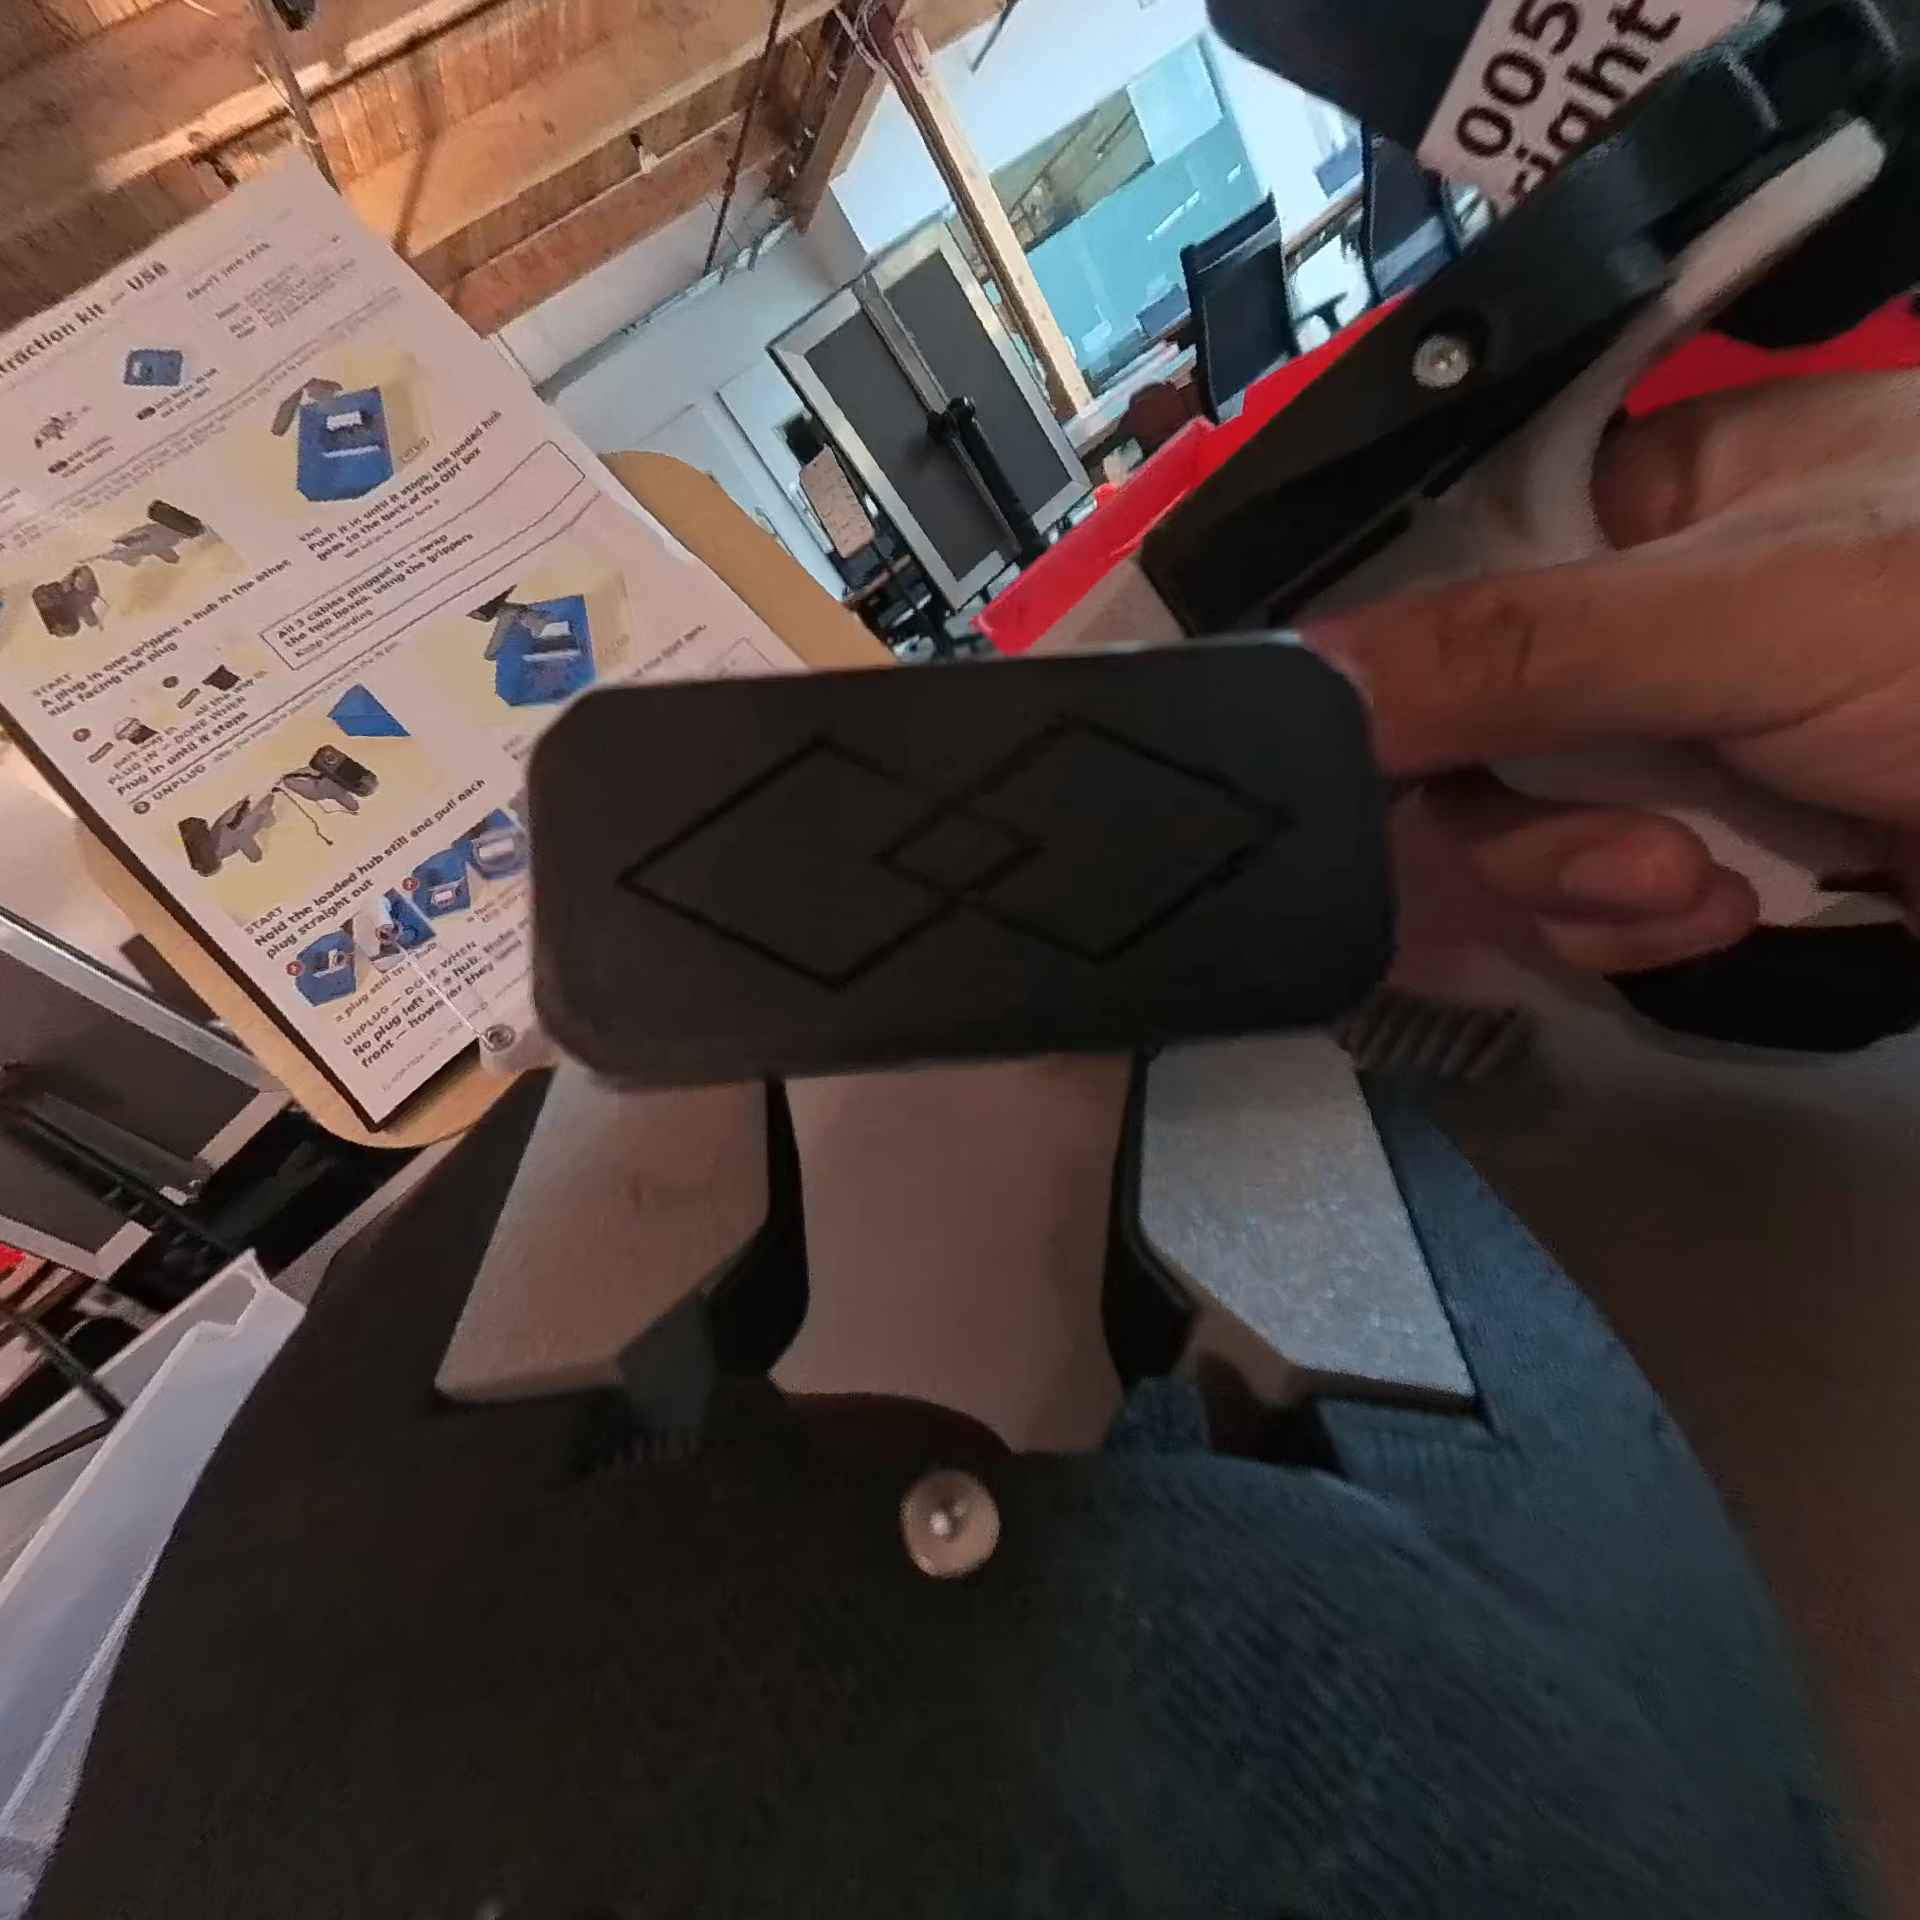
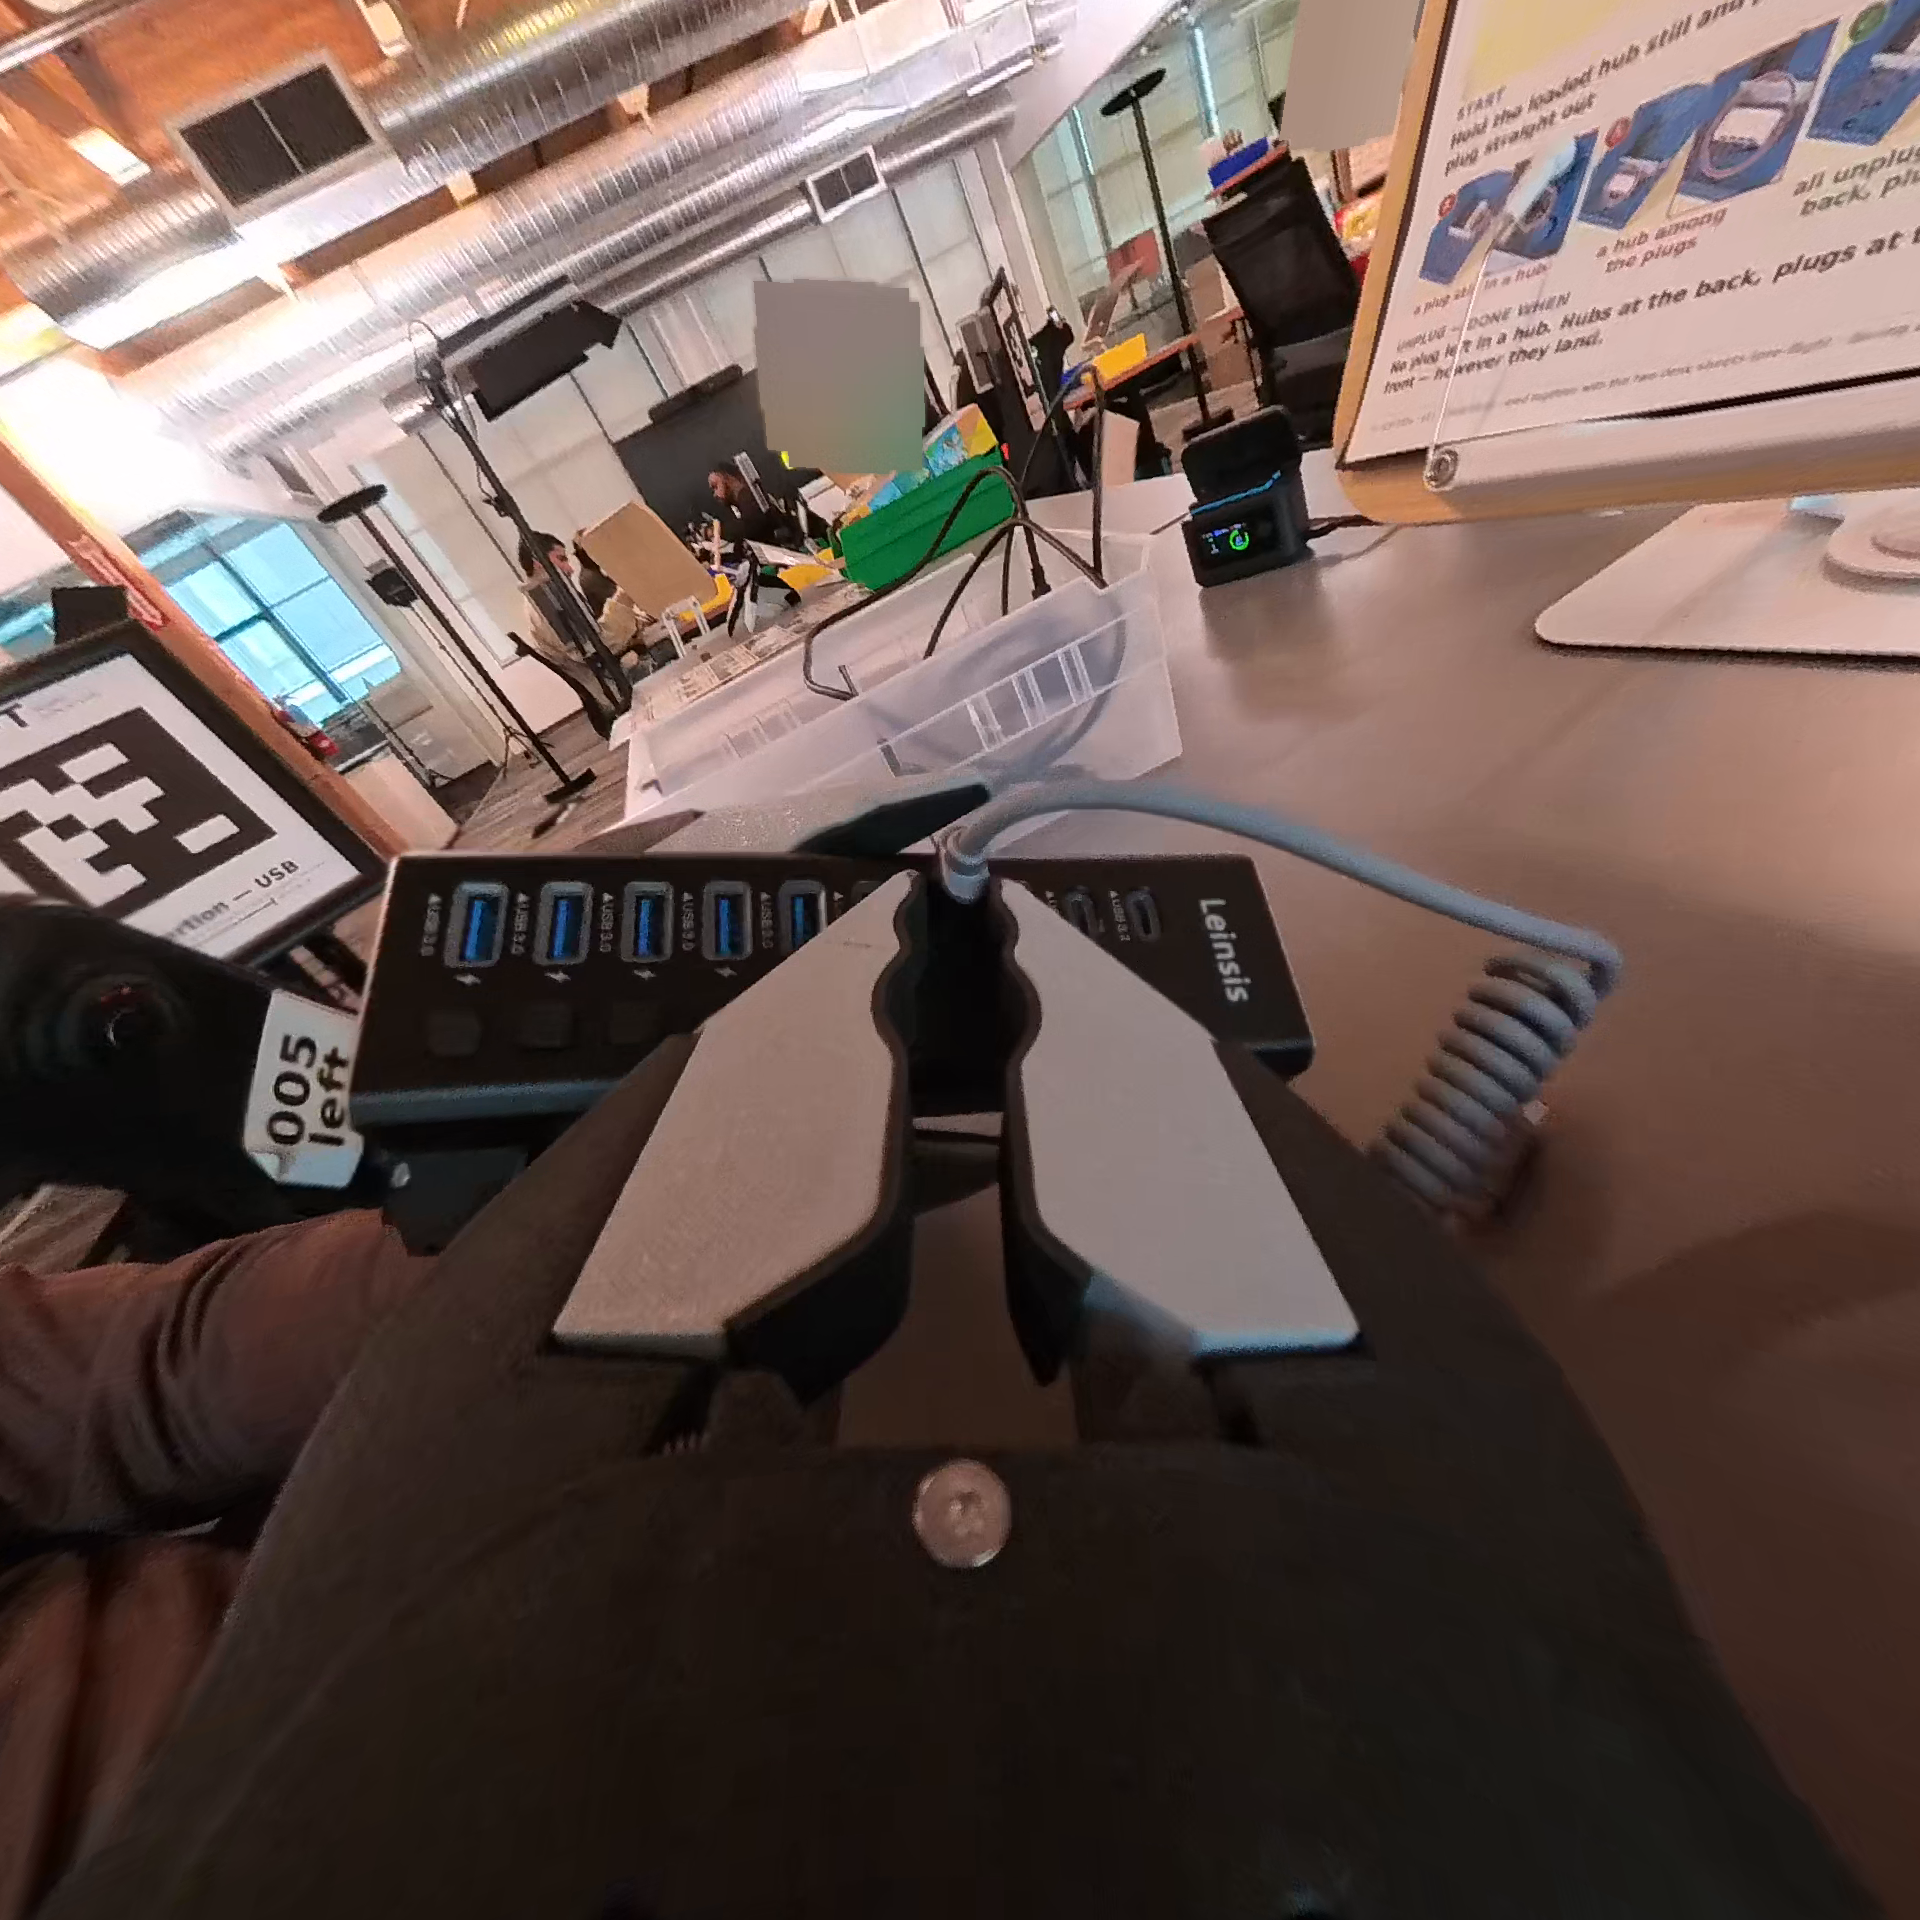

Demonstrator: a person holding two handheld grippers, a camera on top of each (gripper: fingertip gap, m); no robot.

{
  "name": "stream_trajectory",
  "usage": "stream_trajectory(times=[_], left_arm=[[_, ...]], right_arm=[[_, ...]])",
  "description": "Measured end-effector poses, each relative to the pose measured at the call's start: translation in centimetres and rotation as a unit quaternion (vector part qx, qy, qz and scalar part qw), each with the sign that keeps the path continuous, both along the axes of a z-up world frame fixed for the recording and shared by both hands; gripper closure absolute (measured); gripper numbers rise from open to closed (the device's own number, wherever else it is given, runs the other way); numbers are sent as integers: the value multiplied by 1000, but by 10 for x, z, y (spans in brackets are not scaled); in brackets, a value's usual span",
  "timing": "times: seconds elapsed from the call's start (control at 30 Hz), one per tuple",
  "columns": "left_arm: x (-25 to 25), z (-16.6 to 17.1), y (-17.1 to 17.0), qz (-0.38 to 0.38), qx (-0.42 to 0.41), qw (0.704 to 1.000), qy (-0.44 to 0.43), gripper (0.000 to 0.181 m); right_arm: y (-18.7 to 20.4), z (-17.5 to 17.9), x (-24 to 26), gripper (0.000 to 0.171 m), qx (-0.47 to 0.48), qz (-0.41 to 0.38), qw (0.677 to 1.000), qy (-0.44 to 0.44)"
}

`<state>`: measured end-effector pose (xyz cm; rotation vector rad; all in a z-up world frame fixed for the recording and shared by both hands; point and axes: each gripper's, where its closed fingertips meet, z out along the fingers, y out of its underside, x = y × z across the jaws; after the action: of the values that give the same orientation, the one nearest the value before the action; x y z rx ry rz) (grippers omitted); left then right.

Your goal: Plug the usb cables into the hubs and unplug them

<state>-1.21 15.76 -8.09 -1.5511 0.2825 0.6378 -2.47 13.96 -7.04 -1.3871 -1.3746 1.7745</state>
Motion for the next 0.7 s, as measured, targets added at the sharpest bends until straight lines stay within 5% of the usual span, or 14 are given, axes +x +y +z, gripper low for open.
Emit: stream_trajectory(times=[0.03, 0.4, 0.53, 0.7], left_arm=[[-1, -2, 1, 4, -7, 1000, -1, 115], [0, 1, -3, -7, -21, 999, -43, 119], [0, 5, -4, -12, -10, 999, -52, 28], [-1, 6, -4, -14, -8, 998, -60, 10]], right_arm=[[2, -1, 0, 163, -3, -2, 1000, -3], [0, 5, -1, 165, -63, 0, 998, 29], [-1, 11, -1, 166, -66, -10, 997, 42], [1, 14, -1, 166, -69, -27, 996, 54]])
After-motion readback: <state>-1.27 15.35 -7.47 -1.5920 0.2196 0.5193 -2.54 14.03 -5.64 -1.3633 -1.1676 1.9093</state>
